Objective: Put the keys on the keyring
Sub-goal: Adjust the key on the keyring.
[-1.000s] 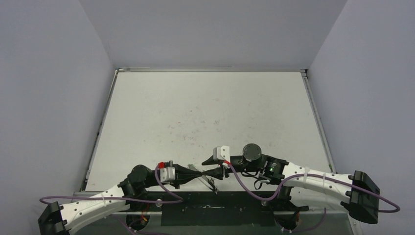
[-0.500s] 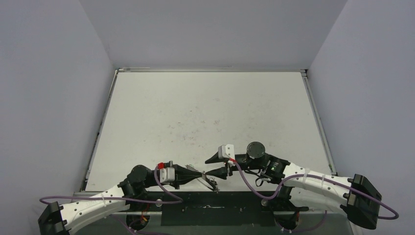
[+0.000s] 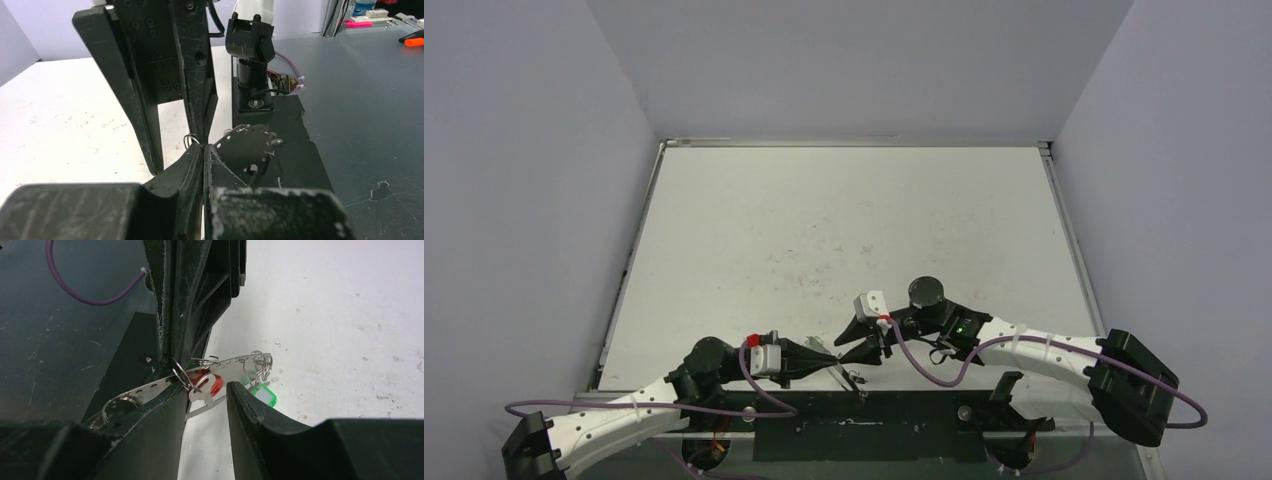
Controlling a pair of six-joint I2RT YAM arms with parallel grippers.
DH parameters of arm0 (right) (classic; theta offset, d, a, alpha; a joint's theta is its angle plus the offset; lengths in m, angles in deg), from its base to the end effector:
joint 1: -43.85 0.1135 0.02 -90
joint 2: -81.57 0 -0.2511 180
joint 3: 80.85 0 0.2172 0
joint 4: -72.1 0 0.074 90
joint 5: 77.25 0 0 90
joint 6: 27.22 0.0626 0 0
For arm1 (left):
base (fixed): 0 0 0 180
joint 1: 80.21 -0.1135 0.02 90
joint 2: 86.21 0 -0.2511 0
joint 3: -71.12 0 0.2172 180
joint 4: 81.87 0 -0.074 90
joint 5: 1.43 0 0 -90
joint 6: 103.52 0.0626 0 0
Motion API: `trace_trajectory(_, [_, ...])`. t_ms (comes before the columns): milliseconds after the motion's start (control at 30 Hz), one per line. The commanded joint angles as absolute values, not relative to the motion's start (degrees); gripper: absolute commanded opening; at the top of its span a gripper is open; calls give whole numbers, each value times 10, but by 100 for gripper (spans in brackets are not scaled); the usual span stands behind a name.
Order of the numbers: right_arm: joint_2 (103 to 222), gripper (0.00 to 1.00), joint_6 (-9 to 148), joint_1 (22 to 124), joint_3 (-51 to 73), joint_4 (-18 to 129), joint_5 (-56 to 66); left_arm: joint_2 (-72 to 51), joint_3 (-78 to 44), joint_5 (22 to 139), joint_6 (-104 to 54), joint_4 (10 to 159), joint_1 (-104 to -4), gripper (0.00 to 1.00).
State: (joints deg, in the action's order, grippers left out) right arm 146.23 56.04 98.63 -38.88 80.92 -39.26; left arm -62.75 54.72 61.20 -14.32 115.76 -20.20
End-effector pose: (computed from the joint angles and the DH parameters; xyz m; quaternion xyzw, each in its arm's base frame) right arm 0.0878 0.2100 0.2297 -0.5942 0.4698 0.5409 0.3656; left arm 0.0414 -0.1292 0.2105 0.4649 0.4499 -0.5086 0.5681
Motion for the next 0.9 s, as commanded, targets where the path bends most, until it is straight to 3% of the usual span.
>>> trace_trajectory(0, [1484, 35, 564, 983, -348, 849, -459, -629, 561, 604, -138, 1209, -198, 0])
trace_trajectory(267, [1458, 18, 573, 983, -361, 863, -446, -629, 561, 604, -138, 1208, -198, 0])
trace_trajectory(467, [1445, 0, 588, 983, -369, 863, -443, -629, 564, 608, -138, 1208, -198, 0])
trace_trajectory(800, [1392, 0, 607, 982, -387, 825, -387, -651, 560, 642, -138, 1170, -198, 0])
trace_trajectory(867, [1380, 0, 604, 983, -383, 793, -368, -664, 554, 657, -123, 1142, -198, 5])
